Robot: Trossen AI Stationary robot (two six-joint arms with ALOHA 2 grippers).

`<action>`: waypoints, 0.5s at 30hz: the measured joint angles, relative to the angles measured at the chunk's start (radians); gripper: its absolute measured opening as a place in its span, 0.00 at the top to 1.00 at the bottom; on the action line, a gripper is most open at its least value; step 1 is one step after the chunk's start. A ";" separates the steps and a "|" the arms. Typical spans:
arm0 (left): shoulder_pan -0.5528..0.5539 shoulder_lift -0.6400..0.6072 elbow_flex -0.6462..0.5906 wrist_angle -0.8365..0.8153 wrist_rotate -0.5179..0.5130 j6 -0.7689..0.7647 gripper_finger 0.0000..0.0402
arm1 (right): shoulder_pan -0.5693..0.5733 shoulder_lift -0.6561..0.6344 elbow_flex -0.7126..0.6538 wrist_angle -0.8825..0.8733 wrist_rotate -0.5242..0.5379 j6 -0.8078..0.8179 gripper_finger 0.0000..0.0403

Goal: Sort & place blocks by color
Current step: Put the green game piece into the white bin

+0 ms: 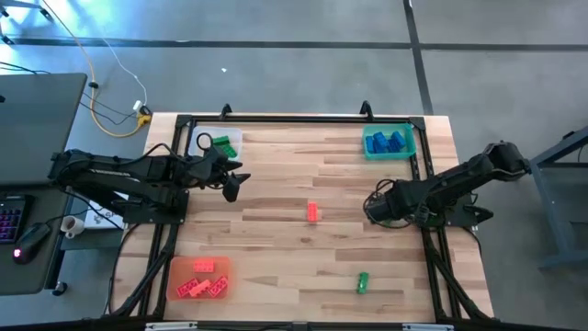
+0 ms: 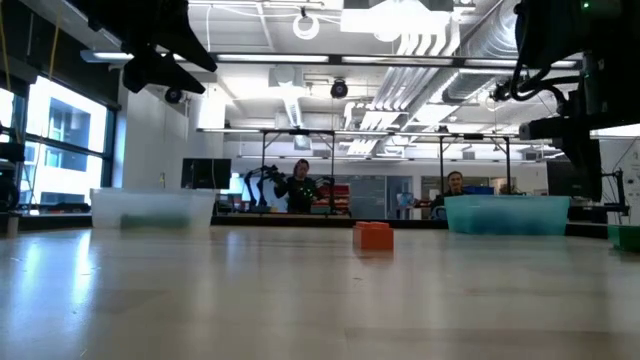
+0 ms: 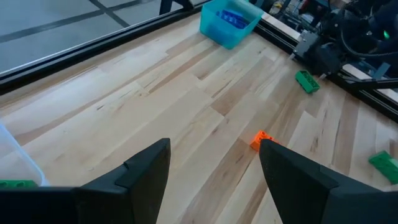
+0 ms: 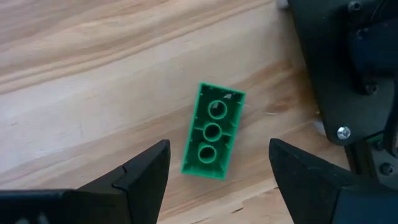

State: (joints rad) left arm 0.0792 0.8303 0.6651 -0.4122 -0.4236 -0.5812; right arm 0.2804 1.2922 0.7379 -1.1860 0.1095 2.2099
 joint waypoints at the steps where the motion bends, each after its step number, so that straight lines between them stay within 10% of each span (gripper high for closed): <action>1: 0.000 0.000 0.000 0.000 0.000 0.000 0.42 | 0.006 0.000 -0.001 0.002 0.004 0.016 0.35; 15: 0.000 0.000 0.000 -0.001 -0.001 0.001 0.42 | 0.019 0.076 -0.001 0.051 0.017 0.041 0.35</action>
State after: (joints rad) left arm 0.0792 0.8303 0.6653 -0.4129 -0.4244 -0.5804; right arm 0.2993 1.3686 0.7372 -1.1351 0.1270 2.2511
